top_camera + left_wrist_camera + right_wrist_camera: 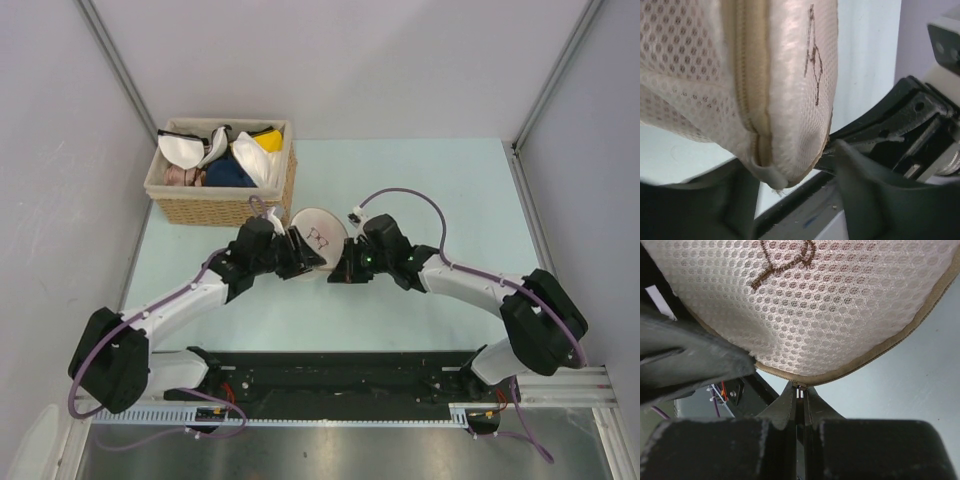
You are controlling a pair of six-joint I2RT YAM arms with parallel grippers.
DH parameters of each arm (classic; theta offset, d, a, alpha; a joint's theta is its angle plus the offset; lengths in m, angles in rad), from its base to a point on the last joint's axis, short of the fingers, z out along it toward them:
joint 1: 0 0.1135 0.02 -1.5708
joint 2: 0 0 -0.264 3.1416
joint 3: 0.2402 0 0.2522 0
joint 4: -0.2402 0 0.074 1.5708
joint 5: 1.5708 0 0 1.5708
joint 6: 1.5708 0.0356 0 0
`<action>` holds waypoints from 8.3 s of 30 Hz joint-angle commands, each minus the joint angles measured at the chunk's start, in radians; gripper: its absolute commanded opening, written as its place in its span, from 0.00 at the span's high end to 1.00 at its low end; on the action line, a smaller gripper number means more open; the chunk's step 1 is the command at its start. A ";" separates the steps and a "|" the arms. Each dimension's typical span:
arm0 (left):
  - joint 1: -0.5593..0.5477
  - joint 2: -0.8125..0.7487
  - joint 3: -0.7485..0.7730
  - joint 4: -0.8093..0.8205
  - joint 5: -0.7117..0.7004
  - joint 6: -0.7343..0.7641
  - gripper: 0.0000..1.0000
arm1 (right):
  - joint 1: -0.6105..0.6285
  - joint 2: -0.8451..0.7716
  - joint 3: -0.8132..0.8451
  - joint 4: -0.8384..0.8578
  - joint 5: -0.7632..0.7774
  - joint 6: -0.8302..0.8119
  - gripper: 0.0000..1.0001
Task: Unzip the laundry bag and remove the bra
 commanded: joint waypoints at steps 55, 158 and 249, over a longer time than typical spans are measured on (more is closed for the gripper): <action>-0.219 0.098 0.174 0.062 -0.030 -0.127 0.13 | -0.054 -0.381 -0.234 -0.137 0.273 0.113 1.00; -0.030 0.327 0.508 -0.045 0.342 0.178 1.00 | -0.700 -0.213 -0.252 0.035 -0.106 -0.059 1.00; -0.176 0.396 0.585 -0.191 0.356 0.307 0.00 | -0.356 -0.320 0.065 -0.209 0.484 -0.338 0.37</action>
